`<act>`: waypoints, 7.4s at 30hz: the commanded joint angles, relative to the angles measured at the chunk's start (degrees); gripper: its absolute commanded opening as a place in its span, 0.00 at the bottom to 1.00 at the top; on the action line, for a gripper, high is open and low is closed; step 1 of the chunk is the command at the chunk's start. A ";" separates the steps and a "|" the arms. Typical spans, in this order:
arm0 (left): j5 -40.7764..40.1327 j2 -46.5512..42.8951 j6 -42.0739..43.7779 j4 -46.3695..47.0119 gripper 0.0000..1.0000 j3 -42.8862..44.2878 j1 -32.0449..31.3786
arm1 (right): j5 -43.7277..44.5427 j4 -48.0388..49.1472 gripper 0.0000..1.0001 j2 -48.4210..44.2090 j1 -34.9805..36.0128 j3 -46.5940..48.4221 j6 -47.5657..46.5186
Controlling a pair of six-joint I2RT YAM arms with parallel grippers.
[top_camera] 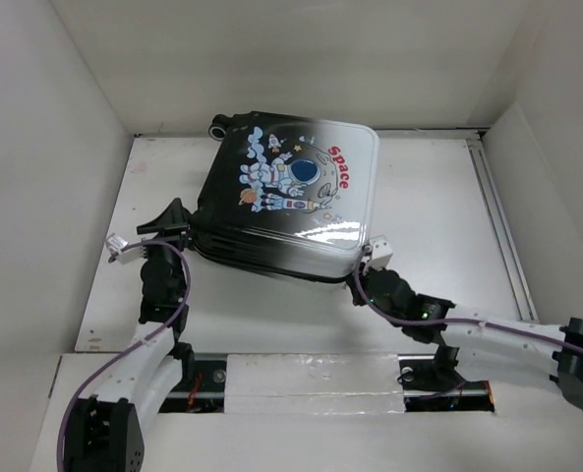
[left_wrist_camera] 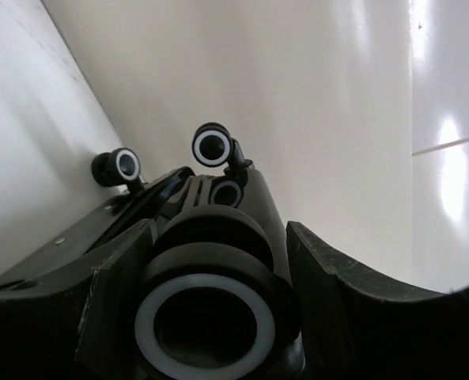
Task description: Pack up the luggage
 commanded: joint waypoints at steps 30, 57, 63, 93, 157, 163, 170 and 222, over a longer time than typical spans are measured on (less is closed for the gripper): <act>14.72 15.45 3.24 -0.86 0.00 4.06 -10.85 | -16.30 38.96 0.00 -9.91 -1.52 -10.81 -14.93; 5.30 9.30 11.32 -12.03 0.00 16.64 -4.36 | -17.89 4.70 0.00 -14.30 8.77 5.19 -20.24; 4.52 8.15 13.07 -14.31 0.00 18.04 -3.74 | 2.43 3.37 0.00 -20.77 8.24 -3.59 -9.06; 20.51 23.89 8.60 -6.66 0.00 21.11 6.02 | -29.19 12.85 0.51 -9.26 -21.73 -3.85 -14.24; 17.98 15.81 8.94 -5.86 0.00 11.61 -5.06 | -23.32 8.47 0.00 5.07 -4.42 12.41 -8.53; 19.02 16.33 10.09 -7.45 0.00 13.56 -2.69 | -10.24 -7.66 0.30 -18.55 -3.89 1.78 -3.26; 20.25 17.03 10.09 -7.45 0.00 15.31 -2.16 | 3.04 -20.63 0.52 -33.09 -3.89 -3.16 10.36; 21.40 18.70 10.09 -5.70 0.00 16.46 -3.11 | -18.28 8.52 0.00 -11.82 -22.08 -4.55 -6.87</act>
